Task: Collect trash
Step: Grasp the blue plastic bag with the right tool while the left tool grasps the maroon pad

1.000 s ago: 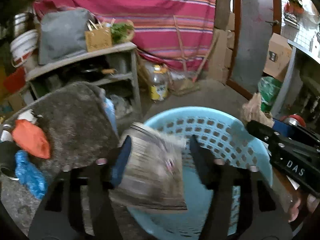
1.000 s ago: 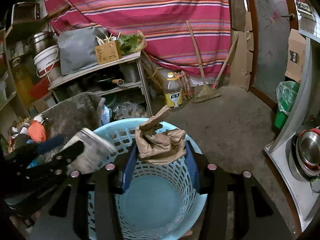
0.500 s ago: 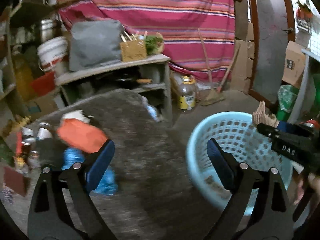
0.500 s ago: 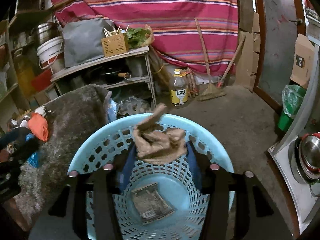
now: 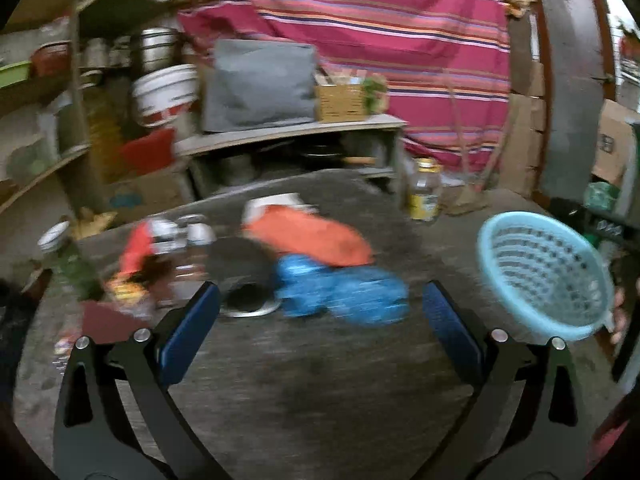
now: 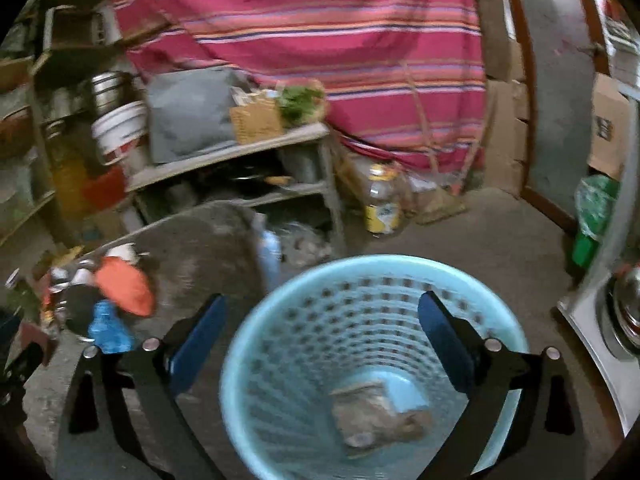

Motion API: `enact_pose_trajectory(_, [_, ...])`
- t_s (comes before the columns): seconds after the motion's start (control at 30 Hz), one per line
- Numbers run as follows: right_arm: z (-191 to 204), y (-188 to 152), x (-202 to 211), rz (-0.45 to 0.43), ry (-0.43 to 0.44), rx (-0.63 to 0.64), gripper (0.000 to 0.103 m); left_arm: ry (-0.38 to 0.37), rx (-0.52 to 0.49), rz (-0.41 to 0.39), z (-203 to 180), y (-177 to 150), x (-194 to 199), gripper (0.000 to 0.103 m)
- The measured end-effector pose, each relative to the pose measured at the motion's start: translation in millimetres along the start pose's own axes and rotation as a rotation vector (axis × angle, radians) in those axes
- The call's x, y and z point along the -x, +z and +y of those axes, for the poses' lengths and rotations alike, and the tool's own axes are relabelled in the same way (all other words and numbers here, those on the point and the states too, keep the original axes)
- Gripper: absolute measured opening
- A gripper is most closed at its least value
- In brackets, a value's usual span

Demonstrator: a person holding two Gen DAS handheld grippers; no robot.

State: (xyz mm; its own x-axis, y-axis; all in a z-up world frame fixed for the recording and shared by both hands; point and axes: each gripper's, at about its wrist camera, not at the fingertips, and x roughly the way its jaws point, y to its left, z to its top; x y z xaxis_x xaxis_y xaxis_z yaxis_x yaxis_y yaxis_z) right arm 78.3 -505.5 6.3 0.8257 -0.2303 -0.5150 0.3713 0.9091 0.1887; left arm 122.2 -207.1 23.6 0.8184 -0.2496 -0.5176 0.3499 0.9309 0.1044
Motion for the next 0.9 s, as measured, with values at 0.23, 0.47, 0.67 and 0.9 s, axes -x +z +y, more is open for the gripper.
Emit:
enact_pose_trajectory(0.23, [74.7, -5.3, -12.9, 0.014, 0.063, 0.057, 0.097, 0.167, 0.048, 0.021, 96.3, -19.7, -12.2, 0.098])
enact_pose_trajectory(0.47, [141.7, -24.2, -36.5, 0.078, 0.103, 0.172, 0.097, 0.196, 0.174, 0.086, 168.5, -42.7, -30.9, 0.098])
enact_pose_trajectory(0.67, [174.7, -33.1, -60.5, 0.123, 0.109, 0.215, 0.097, 0.246, 0.181, 0.12, 195.3, -52.5, -41.6, 0.098])
enact_pose_trajectory(0.9, [203.3, -40.3, -83.1, 0.157, 0.087, 0.265, 0.097, 0.223, 0.192, 0.156, 207.7, -56.4, -57.3, 0.098])
